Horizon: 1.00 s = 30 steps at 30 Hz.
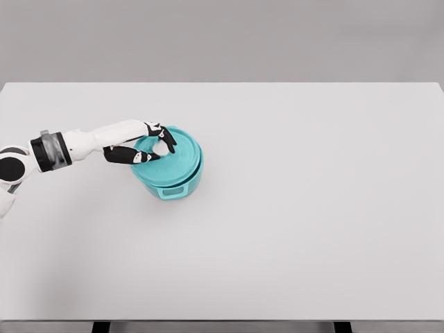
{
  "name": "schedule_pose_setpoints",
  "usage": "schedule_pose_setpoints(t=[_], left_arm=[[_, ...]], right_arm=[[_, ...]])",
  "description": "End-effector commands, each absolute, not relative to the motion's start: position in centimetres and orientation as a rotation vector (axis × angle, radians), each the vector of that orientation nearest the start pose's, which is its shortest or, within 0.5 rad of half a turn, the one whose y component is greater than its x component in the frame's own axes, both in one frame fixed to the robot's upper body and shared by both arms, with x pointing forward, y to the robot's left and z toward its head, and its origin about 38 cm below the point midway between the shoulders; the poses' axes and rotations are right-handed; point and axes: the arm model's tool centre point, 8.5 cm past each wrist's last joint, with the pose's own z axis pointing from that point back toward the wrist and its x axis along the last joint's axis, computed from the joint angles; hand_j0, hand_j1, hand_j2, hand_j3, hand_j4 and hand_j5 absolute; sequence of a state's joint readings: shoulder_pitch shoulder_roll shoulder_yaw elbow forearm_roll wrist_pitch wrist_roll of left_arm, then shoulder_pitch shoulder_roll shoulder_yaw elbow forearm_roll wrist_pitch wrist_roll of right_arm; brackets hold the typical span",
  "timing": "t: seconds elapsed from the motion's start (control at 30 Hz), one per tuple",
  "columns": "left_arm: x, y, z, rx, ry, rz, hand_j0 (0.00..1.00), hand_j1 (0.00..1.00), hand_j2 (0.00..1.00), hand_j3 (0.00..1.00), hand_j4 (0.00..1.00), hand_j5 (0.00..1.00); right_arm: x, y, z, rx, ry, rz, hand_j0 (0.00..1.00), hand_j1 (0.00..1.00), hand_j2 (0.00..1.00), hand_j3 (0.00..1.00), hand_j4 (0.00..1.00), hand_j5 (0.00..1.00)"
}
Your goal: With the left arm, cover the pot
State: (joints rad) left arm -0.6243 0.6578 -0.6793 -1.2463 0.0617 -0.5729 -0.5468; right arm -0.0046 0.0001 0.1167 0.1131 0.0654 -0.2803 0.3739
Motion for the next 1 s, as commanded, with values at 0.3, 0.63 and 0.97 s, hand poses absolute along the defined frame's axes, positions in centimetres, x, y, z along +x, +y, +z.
schedule_pose_setpoints(t=[0.3, 0.63, 0.97], left_arm=[[44.89, 26.79, 16.81, -0.096, -1.618, -1.598, 0.54, 0.54, 0.54, 0.54, 0.54, 0.54], [44.86, 26.75, 16.84, -0.097, -1.62, -1.6, 0.54, 0.54, 0.54, 0.54, 0.54, 0.54], [44.73, 26.01, 16.33, -0.12, -1.616, -1.606, 0.54, 0.54, 0.54, 0.54, 0.54, 0.54]], right_arm=[[-1.35, -23.97, -25.36, 0.308, -0.124, 0.216, 1.0, 1.0, 1.0, 1.0, 1.0, 1.0], [-1.34, -23.97, -25.35, 0.308, -0.125, 0.216, 1.0, 1.0, 1.0, 1.0, 1.0, 1.0], [-1.29, -23.97, -25.36, 0.308, -0.127, 0.217, 1.0, 1.0, 1.0, 1.0, 1.0, 1.0]])
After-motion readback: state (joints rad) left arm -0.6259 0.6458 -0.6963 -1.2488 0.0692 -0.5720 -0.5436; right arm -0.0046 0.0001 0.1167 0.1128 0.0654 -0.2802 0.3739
